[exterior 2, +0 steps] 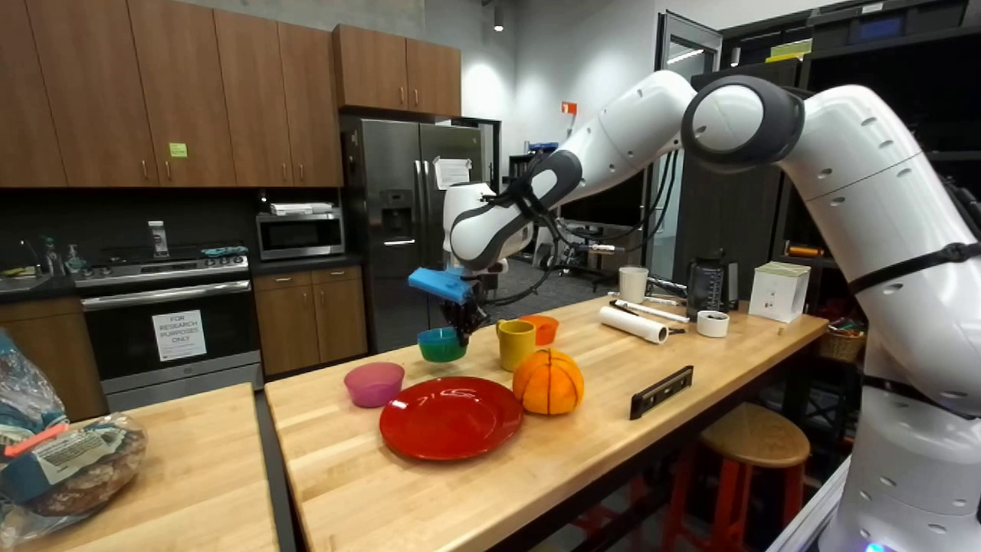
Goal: Shift the blue bowl to the right side of the basketball
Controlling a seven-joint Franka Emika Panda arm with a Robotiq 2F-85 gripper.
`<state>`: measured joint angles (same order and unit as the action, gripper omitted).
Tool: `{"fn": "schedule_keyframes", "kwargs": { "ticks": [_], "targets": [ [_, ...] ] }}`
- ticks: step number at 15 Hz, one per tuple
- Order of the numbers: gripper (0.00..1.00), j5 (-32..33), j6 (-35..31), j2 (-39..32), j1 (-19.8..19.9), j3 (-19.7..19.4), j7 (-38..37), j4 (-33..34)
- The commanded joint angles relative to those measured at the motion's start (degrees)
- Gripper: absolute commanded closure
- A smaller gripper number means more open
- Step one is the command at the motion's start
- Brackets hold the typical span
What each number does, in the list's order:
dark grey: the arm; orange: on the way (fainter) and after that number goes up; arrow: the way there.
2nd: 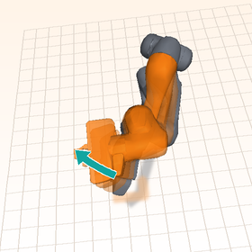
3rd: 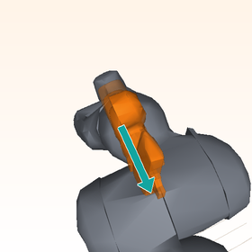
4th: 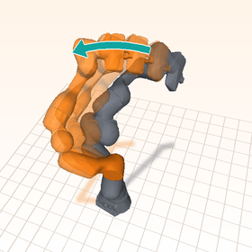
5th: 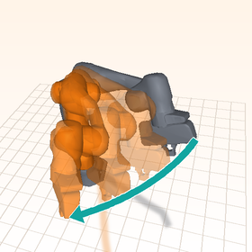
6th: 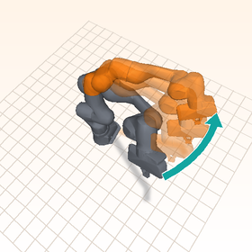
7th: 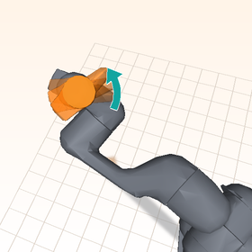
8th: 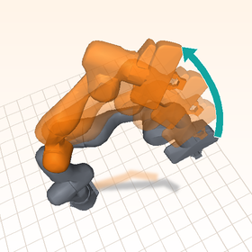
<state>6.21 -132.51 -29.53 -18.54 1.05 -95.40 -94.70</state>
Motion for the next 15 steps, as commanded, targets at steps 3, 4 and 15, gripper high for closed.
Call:
{"fn": "schedule_keyframes", "kwargs": {
  "ticks": [3, 4, 15],
  "targets": [
    [0.98, -4.01, -6.11, 13.7, 3.38, 2.32, 7.67, -14.62],
    [0.98, -4.26, -6.38, 15.68, 3.66, 2.35, 8.52, -16.39],
    [0.98, -3.43, -5.53, 32.27, 10.11, 1.54, 6.37, -33.65]
  ]
}}
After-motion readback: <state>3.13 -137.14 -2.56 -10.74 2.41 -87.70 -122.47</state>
